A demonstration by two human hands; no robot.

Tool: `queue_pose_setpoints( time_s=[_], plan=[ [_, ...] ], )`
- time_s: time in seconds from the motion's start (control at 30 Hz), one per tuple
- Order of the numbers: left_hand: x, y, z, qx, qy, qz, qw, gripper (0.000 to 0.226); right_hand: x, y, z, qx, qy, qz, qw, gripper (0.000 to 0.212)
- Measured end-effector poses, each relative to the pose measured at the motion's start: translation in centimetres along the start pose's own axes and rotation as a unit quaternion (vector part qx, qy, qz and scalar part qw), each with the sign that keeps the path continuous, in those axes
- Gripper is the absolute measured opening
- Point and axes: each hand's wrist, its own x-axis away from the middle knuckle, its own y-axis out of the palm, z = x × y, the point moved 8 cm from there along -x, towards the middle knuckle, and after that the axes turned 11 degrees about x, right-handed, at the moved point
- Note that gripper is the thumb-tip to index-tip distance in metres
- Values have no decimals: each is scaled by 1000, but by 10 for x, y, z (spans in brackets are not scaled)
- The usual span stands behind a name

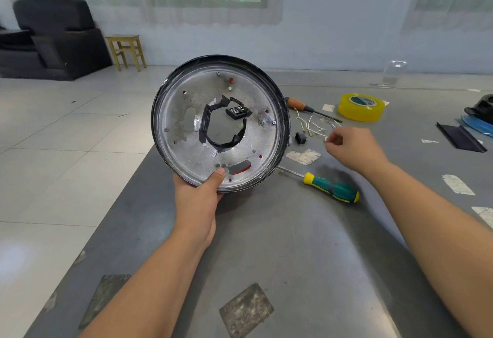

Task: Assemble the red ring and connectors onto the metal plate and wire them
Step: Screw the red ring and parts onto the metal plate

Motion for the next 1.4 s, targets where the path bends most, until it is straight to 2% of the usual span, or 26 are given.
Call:
queue_pose_setpoints(
  time_s=[0.17, 0.3, 0.37, 0.57, 0.87, 1.07, 1.23, 1.4],
  plan=[
    [1, 0, 2, -8, 3, 5, 1000, 58, 35, -32, -31, -197, 7, 62, 978, 7],
    [2, -1, 2, -21, 4, 8, 1000, 58, 66, -50, -80, -325, -79, 69, 940, 13],
    [2, -2, 2, -26, 6, 10, 1000, 60, 77, -55, -105, -354, -119, 55, 926, 16],
    [3, 0, 4, -42, 26, 7, 999, 62, 93, -39, -160, -304, -194, 22, 932, 9],
    [0, -4, 3, -98, 36, 8, 995, 61, 107, -15, -187, -179, -266, -9, 947, 8],
    [0, -6, 1, -101, 33, 10, 994, 60, 109, -10, -185, -159, -269, -5, 950, 10],
    [2, -6, 1, -104, 29, 9, 994, 60, 108, -2, -182, -168, -234, -30, 957, 11],
    [7, -2, 4, -114, 25, 9, 993, 72, 107, 1, -184, -178, -222, -50, 957, 10]
  ],
)
